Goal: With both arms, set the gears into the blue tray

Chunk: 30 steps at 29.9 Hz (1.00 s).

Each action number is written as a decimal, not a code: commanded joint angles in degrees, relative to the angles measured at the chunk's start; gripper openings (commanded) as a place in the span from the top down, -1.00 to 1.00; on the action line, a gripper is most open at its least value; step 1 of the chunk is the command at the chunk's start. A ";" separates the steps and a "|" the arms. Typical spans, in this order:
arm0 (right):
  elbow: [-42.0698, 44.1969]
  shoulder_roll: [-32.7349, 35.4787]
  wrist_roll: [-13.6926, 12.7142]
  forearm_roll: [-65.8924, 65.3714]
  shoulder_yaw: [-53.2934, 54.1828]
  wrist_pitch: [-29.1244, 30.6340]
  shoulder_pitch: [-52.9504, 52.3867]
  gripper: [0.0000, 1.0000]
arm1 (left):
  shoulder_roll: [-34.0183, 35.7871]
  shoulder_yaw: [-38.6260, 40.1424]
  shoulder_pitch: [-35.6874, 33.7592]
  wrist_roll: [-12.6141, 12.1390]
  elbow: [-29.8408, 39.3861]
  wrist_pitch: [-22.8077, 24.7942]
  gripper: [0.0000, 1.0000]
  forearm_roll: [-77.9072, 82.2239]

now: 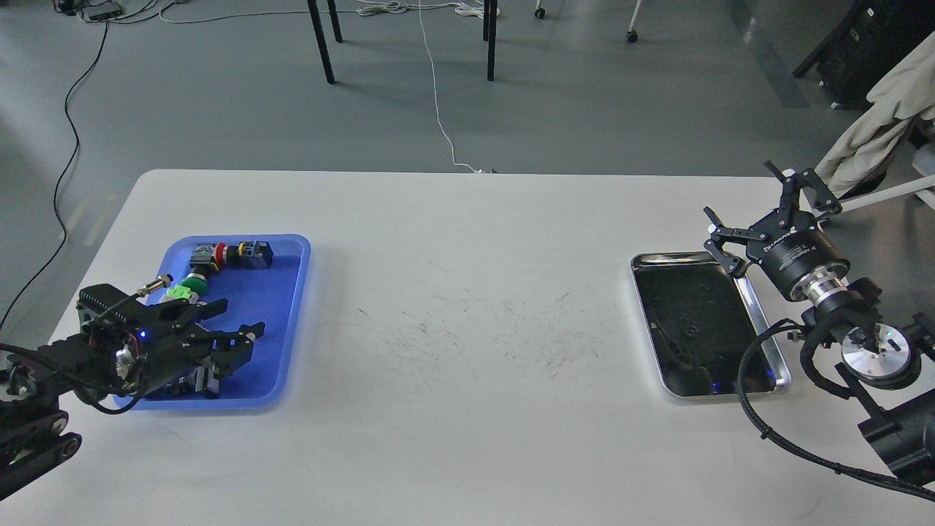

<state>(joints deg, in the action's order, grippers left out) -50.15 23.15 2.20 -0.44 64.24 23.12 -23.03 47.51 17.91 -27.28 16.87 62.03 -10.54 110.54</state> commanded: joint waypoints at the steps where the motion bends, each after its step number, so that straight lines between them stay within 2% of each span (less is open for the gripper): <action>1: 0.05 -0.04 0.00 0.00 0.01 0.00 0.00 -0.91 | 0.04 0.02 -0.49 0.00 0.28 -0.01 -0.88 -1.64; 7: 0.05 -0.04 0.00 0.00 0.01 0.00 -0.08 -0.91 | 0.30 0.28 -2.42 0.00 1.51 -0.01 -0.90 -4.28; 12: -0.13 -0.13 0.00 0.00 0.01 0.00 -0.43 -0.91 | 0.48 0.72 -4.36 -0.70 5.11 -0.01 -0.90 -12.00; 20: -1.53 0.23 -0.09 0.00 0.09 -0.09 -0.61 -0.91 | -1.54 2.21 -7.26 -2.81 8.54 -0.09 -0.90 -35.18; 23: -3.37 1.19 -0.18 0.00 0.10 -0.44 -0.61 -0.91 | -4.25 5.37 -8.48 -3.95 8.55 -0.53 -0.90 -47.05; 27: -6.27 2.95 -0.35 0.00 0.09 -0.79 -0.52 -0.91 | -8.30 10.73 -10.69 -4.22 7.06 -0.45 -0.91 -58.75; 30: -7.86 4.53 -0.53 0.00 0.09 -0.88 -0.61 -0.91 | -9.45 12.94 -10.86 -6.06 6.70 0.08 -0.92 -66.31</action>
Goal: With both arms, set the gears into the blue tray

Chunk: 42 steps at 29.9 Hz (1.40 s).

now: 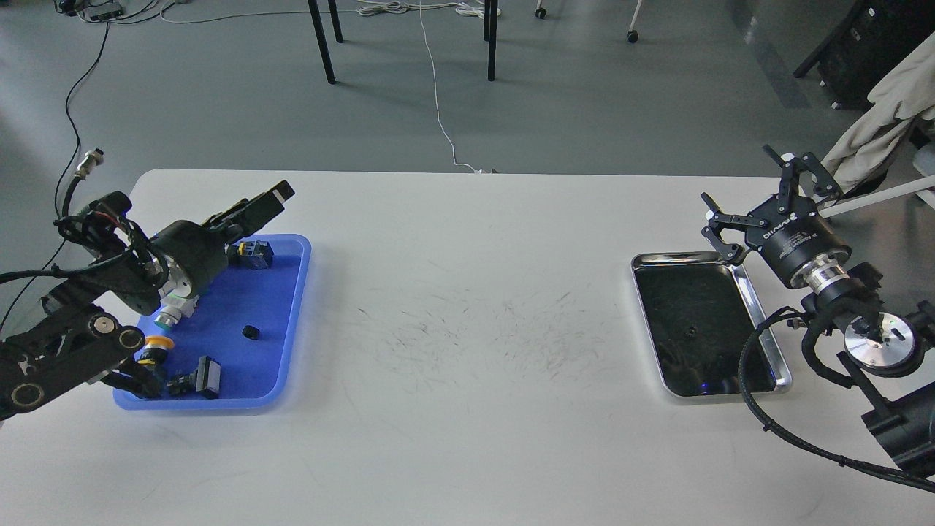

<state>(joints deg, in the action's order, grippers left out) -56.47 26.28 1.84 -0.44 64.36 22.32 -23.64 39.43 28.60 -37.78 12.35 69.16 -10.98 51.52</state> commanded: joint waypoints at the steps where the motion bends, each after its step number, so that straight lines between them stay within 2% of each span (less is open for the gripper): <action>1: -2.24 1.93 -0.17 0.00 -0.02 -0.17 -0.09 -0.91 | -1.54 2.34 -0.36 -2.15 -0.17 0.61 -0.92 -9.31; 5: -6.80 5.53 -0.52 -0.87 -0.89 -0.95 -0.01 -0.91 | -2.42 2.42 -0.36 -2.51 0.01 0.61 -0.93 -14.16; 8: -12.69 10.62 -0.61 -5.87 -5.80 -3.24 -0.53 -0.91 | -2.51 2.42 -0.36 -2.51 0.01 0.78 -0.94 -16.53; 14: -19.46 18.45 -2.37 -24.57 -18.98 -5.79 -6.85 -0.91 | -2.60 2.69 -0.36 -2.16 0.01 1.83 -0.95 -19.52; 19: -23.60 24.69 -2.72 -39.17 -32.69 -6.14 -15.55 -0.91 | -2.60 4.27 -0.28 -3.29 -0.52 6.31 -0.95 -30.67; 23: -22.03 25.23 -2.81 -51.91 -43.68 -6.23 -21.53 -0.91 | -2.69 4.18 0.34 -4.88 -0.69 6.93 -0.96 -32.54; 25: -21.06 25.14 -2.90 -57.19 -48.69 -6.32 -23.64 -0.91 | -2.69 4.18 0.51 -4.71 -0.61 7.02 -0.96 -32.01; 28: -18.86 24.61 -4.56 -61.42 -53.44 -6.32 -25.14 -0.92 | -2.51 3.83 0.60 -4.18 -0.69 6.85 -0.96 -31.48; 42: -16.31 21.80 -5.18 -68.55 -60.39 -5.97 -25.50 -0.89 | -2.69 3.30 0.78 -3.39 -0.61 6.67 -0.96 -25.86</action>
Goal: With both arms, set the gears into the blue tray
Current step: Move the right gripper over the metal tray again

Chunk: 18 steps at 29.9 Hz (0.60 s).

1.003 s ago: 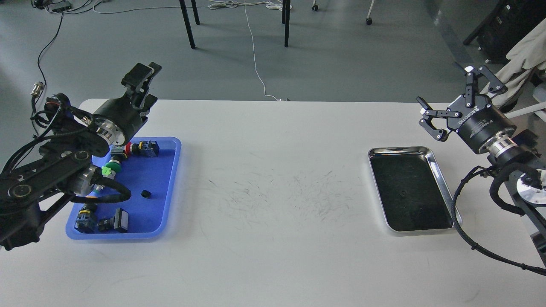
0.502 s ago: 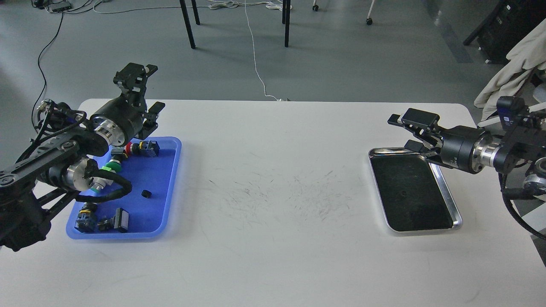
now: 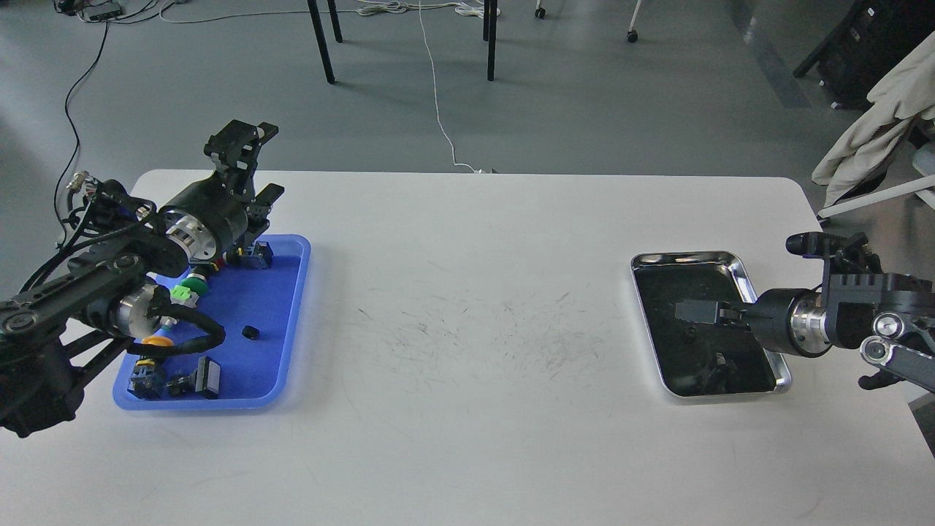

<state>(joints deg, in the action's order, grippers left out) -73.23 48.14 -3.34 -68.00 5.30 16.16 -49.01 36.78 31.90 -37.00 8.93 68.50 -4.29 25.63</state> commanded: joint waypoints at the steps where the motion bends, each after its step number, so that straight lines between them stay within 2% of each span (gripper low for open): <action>1: 0.54 -0.15 0.00 -1.43 -2.21 0.19 -0.56 -0.89 | -0.04 0.00 0.00 0.03 0.05 -0.02 -0.96 0.04; 9: 0.72 -2.60 -0.08 -1.78 -9.69 0.63 -6.00 -0.89 | -0.04 0.00 0.00 0.12 0.05 -0.02 -0.96 0.04; 18: 2.39 -5.07 -0.08 -1.87 -13.20 0.71 -8.91 -0.87 | 0.23 0.00 0.00 0.12 0.05 -0.02 -0.96 0.12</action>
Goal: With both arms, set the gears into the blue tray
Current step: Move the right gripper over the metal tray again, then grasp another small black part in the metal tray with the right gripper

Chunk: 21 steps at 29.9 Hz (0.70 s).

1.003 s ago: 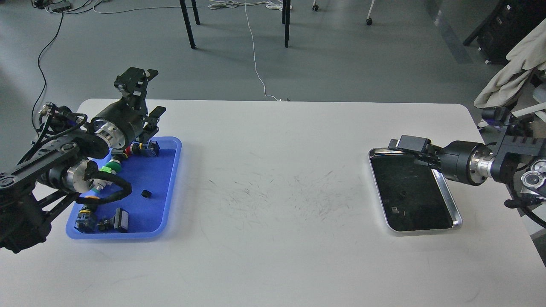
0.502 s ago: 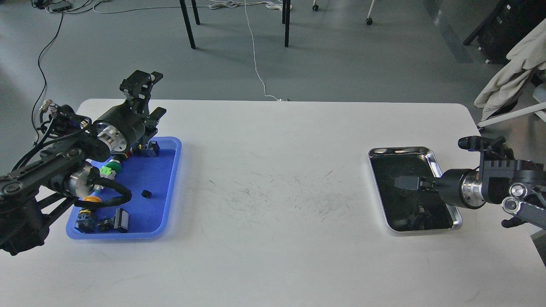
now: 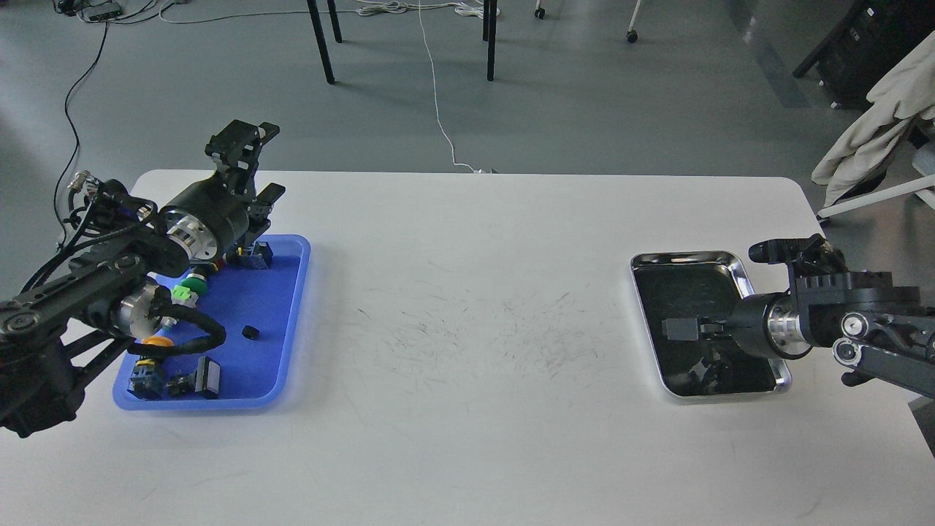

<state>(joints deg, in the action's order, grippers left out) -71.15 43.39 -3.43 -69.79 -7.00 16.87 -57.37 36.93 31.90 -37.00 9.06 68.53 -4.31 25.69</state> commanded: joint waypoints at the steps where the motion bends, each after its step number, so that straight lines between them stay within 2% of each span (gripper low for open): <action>1: 0.57 -0.41 0.00 0.00 -1.17 0.00 -0.64 -0.87 | 0.07 0.00 0.00 -0.01 0.03 0.00 -0.96 0.07; 14: 3.65 -3.66 0.00 -0.26 -5.22 0.00 -2.31 -0.74 | 0.16 0.00 0.00 -0.01 0.12 0.00 -0.96 0.07; 21: 3.65 -3.84 0.09 -1.14 -6.27 0.00 -2.39 -0.42 | 0.42 0.00 0.00 -0.01 0.12 0.00 -0.96 0.07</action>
<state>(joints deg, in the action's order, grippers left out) -67.50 39.60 -3.43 -70.37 -12.60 16.91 -59.70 37.30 31.90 -37.00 9.06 68.65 -4.31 25.75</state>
